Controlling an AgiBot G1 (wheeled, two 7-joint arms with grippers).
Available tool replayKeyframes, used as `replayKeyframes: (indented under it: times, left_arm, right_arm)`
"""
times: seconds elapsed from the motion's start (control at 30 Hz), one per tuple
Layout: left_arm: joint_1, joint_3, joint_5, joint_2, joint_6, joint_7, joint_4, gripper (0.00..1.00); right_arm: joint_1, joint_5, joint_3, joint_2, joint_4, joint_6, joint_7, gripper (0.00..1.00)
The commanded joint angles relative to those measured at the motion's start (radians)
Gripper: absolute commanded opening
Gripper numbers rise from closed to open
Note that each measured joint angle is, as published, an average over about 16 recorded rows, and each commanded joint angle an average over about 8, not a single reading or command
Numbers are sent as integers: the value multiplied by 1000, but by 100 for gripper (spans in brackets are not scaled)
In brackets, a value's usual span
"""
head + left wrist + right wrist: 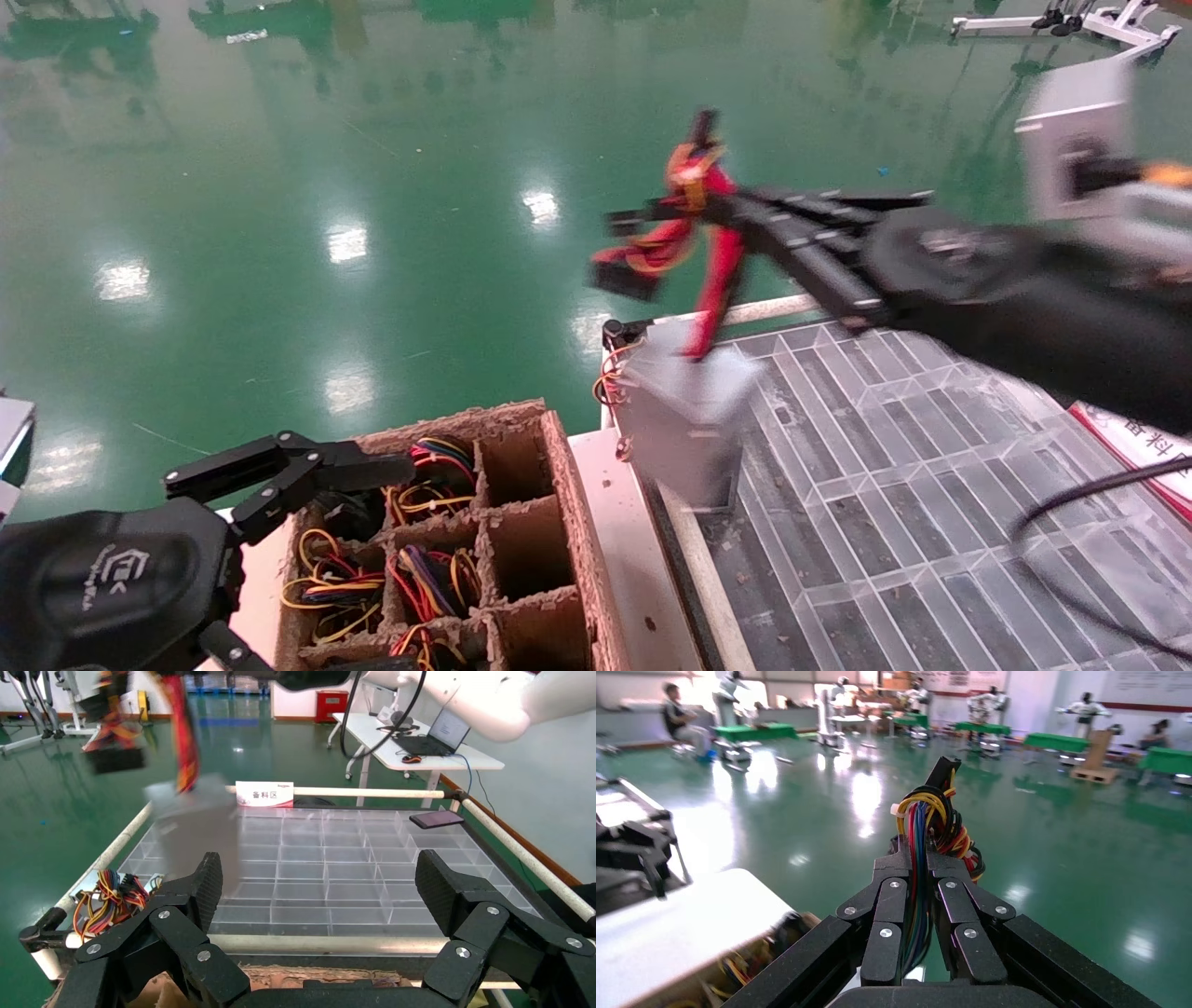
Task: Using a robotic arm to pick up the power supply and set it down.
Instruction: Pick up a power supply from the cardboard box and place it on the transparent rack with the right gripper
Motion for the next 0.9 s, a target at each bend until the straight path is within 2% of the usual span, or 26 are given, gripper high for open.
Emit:
replayKeyframes:
  times: [0.03, 0.23, 0.4, 0.63, 0.9]
  left_arm:
    - [0, 0, 0, 0, 0, 0, 0, 100]
    - [0, 0, 0, 0, 0, 0, 0, 100]
    - [0, 0, 0, 0, 0, 0, 0, 100]
    - [0, 0, 0, 0, 0, 0, 0, 100]
    - [0, 0, 0, 0, 0, 0, 0, 100]
  right_arm:
    - [2, 24, 29, 46, -10, -25, -11, 0]
    - [-37, 46, 78, 164, -78, -73, -30, 0]
    - [-102, 68, 102, 203, -155, -101, -62, 0]
    - [-191, 94, 112, 180, -242, -126, -122, 0]
    - [-211, 83, 82, 128, -284, -146, -138, 0]
